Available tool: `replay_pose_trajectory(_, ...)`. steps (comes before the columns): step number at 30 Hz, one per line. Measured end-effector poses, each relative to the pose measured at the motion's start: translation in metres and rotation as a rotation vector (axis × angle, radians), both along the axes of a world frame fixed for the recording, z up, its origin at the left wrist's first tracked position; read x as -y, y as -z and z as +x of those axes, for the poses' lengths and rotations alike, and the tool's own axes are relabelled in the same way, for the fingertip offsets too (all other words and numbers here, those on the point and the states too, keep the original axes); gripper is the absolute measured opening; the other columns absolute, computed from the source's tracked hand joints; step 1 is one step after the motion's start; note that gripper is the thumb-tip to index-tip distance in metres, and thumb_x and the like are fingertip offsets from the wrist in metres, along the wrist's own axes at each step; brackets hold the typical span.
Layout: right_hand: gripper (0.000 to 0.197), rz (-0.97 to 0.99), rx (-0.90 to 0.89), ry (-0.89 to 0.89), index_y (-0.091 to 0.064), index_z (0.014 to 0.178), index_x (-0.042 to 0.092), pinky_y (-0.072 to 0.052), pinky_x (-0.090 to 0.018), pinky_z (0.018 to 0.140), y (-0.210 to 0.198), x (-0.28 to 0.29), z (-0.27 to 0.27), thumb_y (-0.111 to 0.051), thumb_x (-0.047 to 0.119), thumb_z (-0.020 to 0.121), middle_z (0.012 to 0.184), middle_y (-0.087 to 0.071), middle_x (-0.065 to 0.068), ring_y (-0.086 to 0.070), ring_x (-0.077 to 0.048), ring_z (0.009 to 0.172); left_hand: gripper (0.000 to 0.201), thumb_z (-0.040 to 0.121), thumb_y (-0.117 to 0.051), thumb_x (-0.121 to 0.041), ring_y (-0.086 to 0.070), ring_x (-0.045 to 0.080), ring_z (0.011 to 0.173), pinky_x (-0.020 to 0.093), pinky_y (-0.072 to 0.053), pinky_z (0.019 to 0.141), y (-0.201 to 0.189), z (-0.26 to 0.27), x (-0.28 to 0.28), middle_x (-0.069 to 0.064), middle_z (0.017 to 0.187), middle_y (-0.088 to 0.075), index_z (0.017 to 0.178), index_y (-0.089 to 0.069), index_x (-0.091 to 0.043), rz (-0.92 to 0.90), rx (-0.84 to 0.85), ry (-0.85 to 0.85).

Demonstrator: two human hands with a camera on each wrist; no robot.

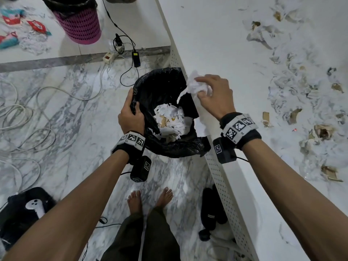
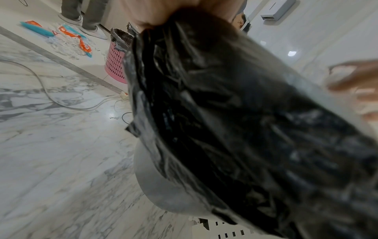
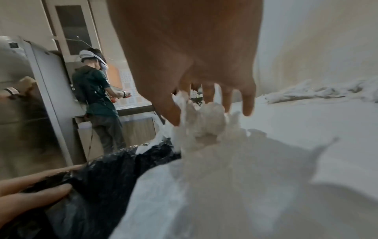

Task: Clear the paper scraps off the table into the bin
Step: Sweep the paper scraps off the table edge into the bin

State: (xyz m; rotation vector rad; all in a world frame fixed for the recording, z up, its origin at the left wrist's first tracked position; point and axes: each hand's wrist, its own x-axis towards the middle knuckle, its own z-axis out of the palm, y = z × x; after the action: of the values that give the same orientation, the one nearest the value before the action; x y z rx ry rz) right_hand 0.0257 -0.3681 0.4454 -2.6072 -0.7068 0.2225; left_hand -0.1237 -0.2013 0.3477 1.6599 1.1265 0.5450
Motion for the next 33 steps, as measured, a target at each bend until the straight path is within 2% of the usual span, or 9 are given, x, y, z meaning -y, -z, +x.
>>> replay_pose_trajectory(4,0.051,-0.214,-0.117,-0.001,-0.044,0.140,0.025,-0.027,-0.052,0.113,0.016,0.007,-0.002,-0.054,0.026,0.090,0.152,-0.032,-0.013,-0.026,-0.031,0.141,0.047,0.094,-0.050,-0.016,-0.049,-0.020,0.060,-0.008,-0.035,0.063,0.002,-0.002,0.002,-0.013,0.111,-0.065,0.136,-0.047,-0.036,-0.002,0.003,-0.002)
replay_pose_trajectory(8,0.047,-0.089,-0.129,-0.176,-0.049,0.134,0.035,-0.024,-0.052,0.114,0.011,0.000,-0.018,-0.057,0.030,0.088,0.150,-0.037,-0.008,-0.029,-0.026,0.141,0.047,0.094,-0.049,-0.015,-0.045,-0.022,0.052,-0.009,-0.033,0.056,0.000,-0.004,0.005,-0.017,0.097,-0.058,0.136,-0.047,-0.034,0.009,-0.003,0.008)
replay_pose_trajectory(12,0.050,-0.022,-0.113,-0.068,-0.049,0.130,0.047,-0.022,-0.059,0.111,-0.012,0.011,-0.012,-0.060,0.044,0.081,0.150,-0.037,-0.001,-0.029,-0.024,0.140,0.047,0.094,-0.049,-0.016,-0.046,-0.013,0.051,-0.007,-0.034,0.053,-0.005,-0.007,0.008,-0.020,0.093,-0.054,0.136,-0.047,-0.036,0.019,-0.019,0.014)
replay_pose_trajectory(16,0.075,-0.247,-0.175,0.099,-0.018,0.146,0.049,-0.011,-0.068,0.110,-0.016,0.042,-0.016,-0.059,0.054,0.084,0.160,-0.012,-0.005,-0.007,-0.034,0.146,0.047,0.093,-0.049,-0.016,-0.047,-0.011,0.054,-0.003,-0.035,0.055,-0.009,-0.011,0.014,-0.026,0.085,-0.053,0.136,-0.047,-0.036,0.019,-0.024,0.010)
replay_pose_trajectory(19,0.086,-0.330,-0.335,0.261,0.002,0.150,0.039,-0.010,-0.068,0.111,-0.001,0.053,-0.032,-0.052,0.059,0.087,0.160,0.005,-0.014,0.004,-0.044,0.144,0.047,0.094,-0.049,-0.016,-0.049,-0.009,0.059,-0.005,-0.035,0.060,-0.010,-0.013,0.016,-0.016,0.094,-0.060,0.136,-0.047,-0.035,0.021,-0.032,0.004)
replay_pose_trajectory(24,0.066,-0.252,-0.239,0.089,-0.020,0.150,0.026,-0.009,-0.059,0.115,0.019,0.024,-0.054,-0.053,0.039,0.094,0.159,-0.005,-0.017,0.000,-0.039,0.146,0.047,0.093,-0.048,-0.017,-0.058,0.004,0.087,0.003,-0.037,0.073,-0.011,-0.015,0.019,-0.007,0.114,-0.067,0.136,-0.046,-0.038,0.005,-0.033,0.001)
replay_pose_trajectory(29,0.036,0.069,-0.082,-0.082,-0.060,0.125,0.028,-0.034,-0.030,0.104,0.003,0.026,-0.041,-0.055,0.034,0.090,0.133,-0.056,-0.001,-0.048,-0.019,0.124,0.047,0.093,-0.049,-0.018,-0.060,0.008,0.095,0.001,-0.035,0.073,-0.011,-0.017,0.021,-0.006,0.115,-0.067,0.136,-0.046,-0.038,-0.001,-0.041,0.004)
replay_pose_trajectory(31,0.046,-0.062,0.020,-0.067,-0.054,0.131,0.030,-0.032,-0.040,0.108,-0.001,0.050,-0.020,-0.049,0.047,0.089,0.139,-0.051,-0.004,-0.043,-0.024,0.129,0.047,0.093,-0.049,-0.018,-0.060,0.002,0.085,0.003,-0.036,0.074,-0.010,-0.019,0.023,-0.007,0.108,-0.068,0.135,-0.047,-0.038,-0.012,-0.039,0.001)
replay_pose_trajectory(33,0.065,-0.363,0.049,-0.010,-0.034,0.144,0.034,-0.018,-0.059,0.114,-0.002,0.085,0.001,-0.041,0.065,0.088,0.154,-0.029,-0.008,-0.023,-0.033,0.142,0.046,0.094,-0.049,-0.018,-0.051,-0.008,0.065,0.001,-0.035,0.070,-0.009,-0.020,0.026,-0.011,0.091,-0.062,0.135,-0.047,-0.038,-0.016,-0.038,-0.004)
